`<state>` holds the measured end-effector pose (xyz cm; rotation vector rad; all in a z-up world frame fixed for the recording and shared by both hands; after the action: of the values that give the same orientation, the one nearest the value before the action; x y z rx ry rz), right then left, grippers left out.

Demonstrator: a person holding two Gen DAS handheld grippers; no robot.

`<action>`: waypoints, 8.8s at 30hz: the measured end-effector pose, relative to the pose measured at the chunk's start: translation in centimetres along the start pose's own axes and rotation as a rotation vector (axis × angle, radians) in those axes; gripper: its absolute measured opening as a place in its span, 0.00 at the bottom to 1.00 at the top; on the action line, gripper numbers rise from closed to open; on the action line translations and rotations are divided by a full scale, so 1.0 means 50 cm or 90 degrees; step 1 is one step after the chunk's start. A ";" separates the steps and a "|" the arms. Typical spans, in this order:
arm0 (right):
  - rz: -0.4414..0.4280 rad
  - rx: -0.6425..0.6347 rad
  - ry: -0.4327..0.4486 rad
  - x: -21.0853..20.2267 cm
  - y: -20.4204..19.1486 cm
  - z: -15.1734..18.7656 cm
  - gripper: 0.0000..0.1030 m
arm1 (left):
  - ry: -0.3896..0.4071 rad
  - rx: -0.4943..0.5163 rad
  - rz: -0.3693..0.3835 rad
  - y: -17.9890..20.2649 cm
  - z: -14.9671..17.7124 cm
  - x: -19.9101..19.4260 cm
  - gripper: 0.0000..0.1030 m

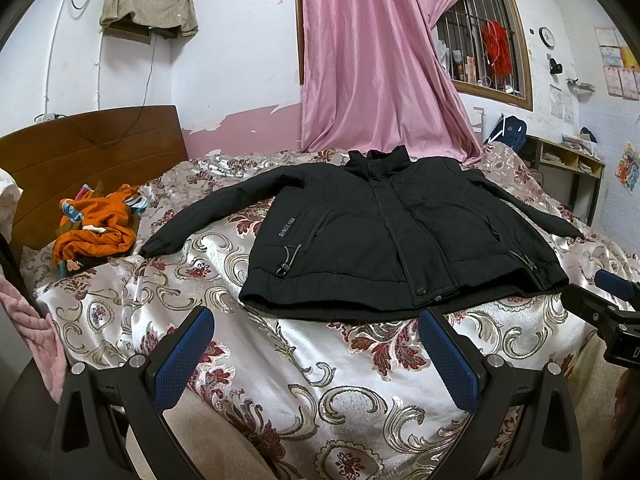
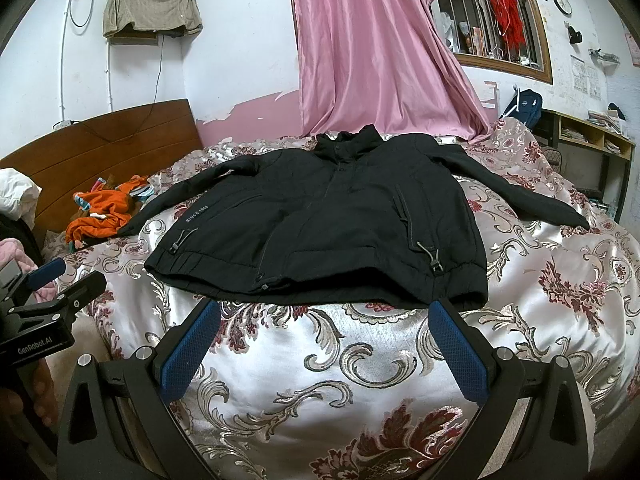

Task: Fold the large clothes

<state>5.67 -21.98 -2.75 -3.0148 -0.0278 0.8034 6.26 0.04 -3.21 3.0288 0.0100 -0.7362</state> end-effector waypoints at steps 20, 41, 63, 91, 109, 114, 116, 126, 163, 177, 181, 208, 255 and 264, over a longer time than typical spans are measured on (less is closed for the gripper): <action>-0.001 0.001 0.000 0.001 0.002 0.001 0.99 | 0.001 0.001 0.000 0.000 0.000 0.000 1.00; 0.009 0.005 -0.008 0.000 0.007 0.001 0.99 | -0.022 -0.017 -0.020 -0.021 0.009 0.026 1.00; 0.066 0.063 -0.011 0.051 0.104 -0.028 0.99 | -0.155 -0.074 -0.071 -0.054 0.034 0.149 1.00; 0.293 0.296 0.004 0.380 0.810 -0.245 0.99 | -0.271 -0.020 0.235 0.456 -0.260 0.520 0.99; 0.125 0.616 -0.105 0.543 0.940 -0.071 0.99 | -0.287 -0.042 0.221 0.715 -0.339 0.836 0.99; 0.073 0.752 -0.030 0.586 0.969 -0.022 0.98 | -0.297 -0.084 0.210 0.734 -0.345 0.888 0.99; 0.092 0.771 -0.014 0.596 0.980 -0.021 0.97 | -0.302 -0.081 0.198 0.739 -0.338 0.900 0.99; 0.147 0.778 -0.016 0.647 0.994 -0.034 0.27 | -0.357 0.010 0.139 0.771 -0.273 0.954 1.00; 0.105 -0.257 0.048 0.542 0.209 -0.509 0.07 | -0.367 -0.141 0.204 0.066 -0.311 0.754 0.99; -0.047 -0.316 -0.171 0.516 0.186 -0.339 0.63 | -0.434 -0.250 0.350 0.230 -0.225 0.809 0.99; 0.001 -0.260 -0.134 0.483 0.281 -0.361 0.63 | -0.519 -0.302 0.372 0.295 -0.187 0.850 0.99; 0.062 0.024 -0.092 0.577 0.509 -0.456 0.63 | -0.376 -0.081 0.173 0.366 -0.274 0.846 0.08; -0.009 -0.108 -0.221 0.889 0.227 -0.481 0.63 | -0.262 0.045 -0.020 0.037 -0.329 0.913 0.06; 0.098 -0.225 -0.261 0.986 0.155 -0.368 0.69 | -0.259 -0.090 0.121 0.010 -0.309 0.923 0.11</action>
<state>57.67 -28.92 -11.51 -3.1283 0.0642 1.5750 54.33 -0.04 -10.66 2.6453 -0.2186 -1.2520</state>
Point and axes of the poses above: each gripper's, at about its wrist camera, not at the fingertips, and x roughly the way its jaws point, y to its right, z to its underside, the point moved 7 cm from there along x, roughly the way its jaws point, and after that the axes turned 5 degrees about -x, right-handed, at the moved point
